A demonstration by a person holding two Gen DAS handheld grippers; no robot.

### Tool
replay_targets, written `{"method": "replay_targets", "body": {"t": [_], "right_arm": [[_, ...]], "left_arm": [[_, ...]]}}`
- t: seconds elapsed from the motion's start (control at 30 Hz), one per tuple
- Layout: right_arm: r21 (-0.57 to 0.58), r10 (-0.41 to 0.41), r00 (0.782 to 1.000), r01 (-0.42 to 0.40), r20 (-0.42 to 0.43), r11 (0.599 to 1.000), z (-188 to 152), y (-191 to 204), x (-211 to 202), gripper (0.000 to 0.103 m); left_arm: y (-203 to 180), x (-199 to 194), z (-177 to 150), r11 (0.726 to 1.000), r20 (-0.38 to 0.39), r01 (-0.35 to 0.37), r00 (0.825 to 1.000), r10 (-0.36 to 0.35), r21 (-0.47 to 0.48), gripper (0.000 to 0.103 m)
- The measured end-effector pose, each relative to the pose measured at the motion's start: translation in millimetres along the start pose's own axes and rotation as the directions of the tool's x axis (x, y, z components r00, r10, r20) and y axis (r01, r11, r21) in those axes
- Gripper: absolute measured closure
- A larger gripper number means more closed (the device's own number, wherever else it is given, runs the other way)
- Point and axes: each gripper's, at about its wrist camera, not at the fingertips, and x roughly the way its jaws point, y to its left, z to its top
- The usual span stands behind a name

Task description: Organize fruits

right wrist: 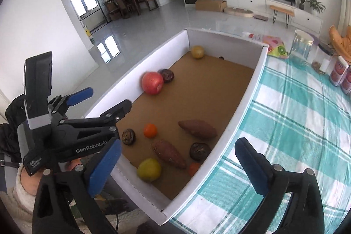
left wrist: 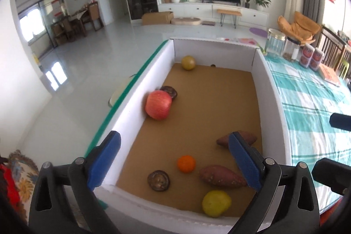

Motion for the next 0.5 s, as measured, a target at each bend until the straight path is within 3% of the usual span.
{"method": "replay_targets", "body": {"t": [0.23, 0.5], "right_arm": [[-0.003, -0.020, 1.000, 0.020, -0.022, 1.000, -3.2, 7.4, -0.2, 0.000], [0.059, -0.025, 0.999, 0.028, -0.044, 0.998, -9.0, 0.5, 0.3, 0.000]], "left_arm": [[6.1, -14.7, -13.8, 0.996, -0.005, -0.066, 0.998, 0.065, -0.057, 0.004], [-1.4, -15.6, -12.9, 0.993, -0.019, -0.116, 0.993, 0.116, -0.022, 0.004]]}}
